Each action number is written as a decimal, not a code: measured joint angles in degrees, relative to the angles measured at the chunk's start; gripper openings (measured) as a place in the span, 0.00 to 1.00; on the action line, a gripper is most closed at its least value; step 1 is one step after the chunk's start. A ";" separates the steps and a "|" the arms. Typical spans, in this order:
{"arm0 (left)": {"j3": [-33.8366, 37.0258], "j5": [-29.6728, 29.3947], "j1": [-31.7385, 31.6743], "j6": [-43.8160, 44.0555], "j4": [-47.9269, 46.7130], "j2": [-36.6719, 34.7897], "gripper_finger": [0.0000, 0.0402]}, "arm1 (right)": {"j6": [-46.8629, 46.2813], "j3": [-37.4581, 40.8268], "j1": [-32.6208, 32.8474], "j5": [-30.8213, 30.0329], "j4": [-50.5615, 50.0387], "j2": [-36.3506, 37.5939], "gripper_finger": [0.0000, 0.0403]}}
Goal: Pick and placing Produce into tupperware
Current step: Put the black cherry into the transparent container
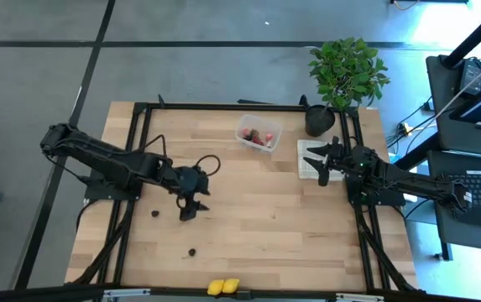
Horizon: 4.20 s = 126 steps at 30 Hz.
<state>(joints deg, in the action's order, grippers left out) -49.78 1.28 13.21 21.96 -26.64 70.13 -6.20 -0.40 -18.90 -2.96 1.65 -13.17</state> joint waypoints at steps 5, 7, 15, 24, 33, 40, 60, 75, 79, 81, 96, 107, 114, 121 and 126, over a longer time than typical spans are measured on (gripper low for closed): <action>0.00 -4.27 7.24 3.07 -1.37 1.21 0.61 | -0.03 0.00 0.00 0.00 0.01 0.00 0.48; 0.00 -5.65 9.79 3.98 -0.90 2.05 0.60 | -0.68 0.00 0.00 -0.02 0.02 0.00 0.48; -0.02 -6.67 16.72 12.35 -0.56 8.70 0.57 | -1.20 0.00 -0.02 0.00 0.02 0.01 0.48; -5.33 -5.35 22.61 15.20 -4.25 18.60 0.56 | -2.93 0.00 -0.02 0.00 0.02 0.00 0.48; -16.25 -4.30 25.29 18.53 -16.92 29.52 0.56 | -2.67 0.00 0.00 -0.02 0.04 -0.20 0.48; -23.09 -3.04 25.95 19.78 -18.24 35.85 0.56 | -2.62 0.00 -0.01 0.00 0.05 -0.20 0.48; -25.97 -2.07 27.00 24.46 -21.98 43.76 0.53 | -3.67 0.00 0.00 0.00 0.02 -0.20 0.48; -25.97 -2.88 27.00 24.02 -22.18 43.80 0.27 | -3.89 0.00 0.00 0.00 0.02 -0.20 0.48; -25.94 -2.80 26.75 24.02 -22.18 43.80 0.26 | -3.89 0.00 0.00 0.00 0.02 -0.20 0.48; -25.92 -1.95 26.25 23.92 -22.26 43.68 0.26 | -3.89 0.00 0.00 0.00 0.02 -0.20 0.48; -25.73 -3.65 17.73 8.64 -29.11 39.46 0.25 | -3.82 0.00 -0.01 0.00 0.09 -0.22 0.48; -25.79 -18.12 2.22 -7.86 -28.54 28.24 0.25 | -0.96 0.00 -0.02 -0.37 0.15 -0.22 0.48; -25.83 -23.11 -10.41 -29.64 -6.86 23.38 0.27 | -0.84 0.00 -0.02 -0.44 0.17 -0.22 0.48; -25.88 -16.71 -20.46 -42.00 17.43 23.94 0.26 | -1.76 0.00 -0.02 -0.43 0.12 -0.20 0.48; -25.85 -12.23 -26.07 -40.45 28.72 26.59 0.25 | -2.52 0.00 0.00 -0.42 0.05 -0.20 0.48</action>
<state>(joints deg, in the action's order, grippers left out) -75.63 -10.95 -12.86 -18.49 2.09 96.72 -8.71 -0.40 -18.90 -3.38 1.70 -13.37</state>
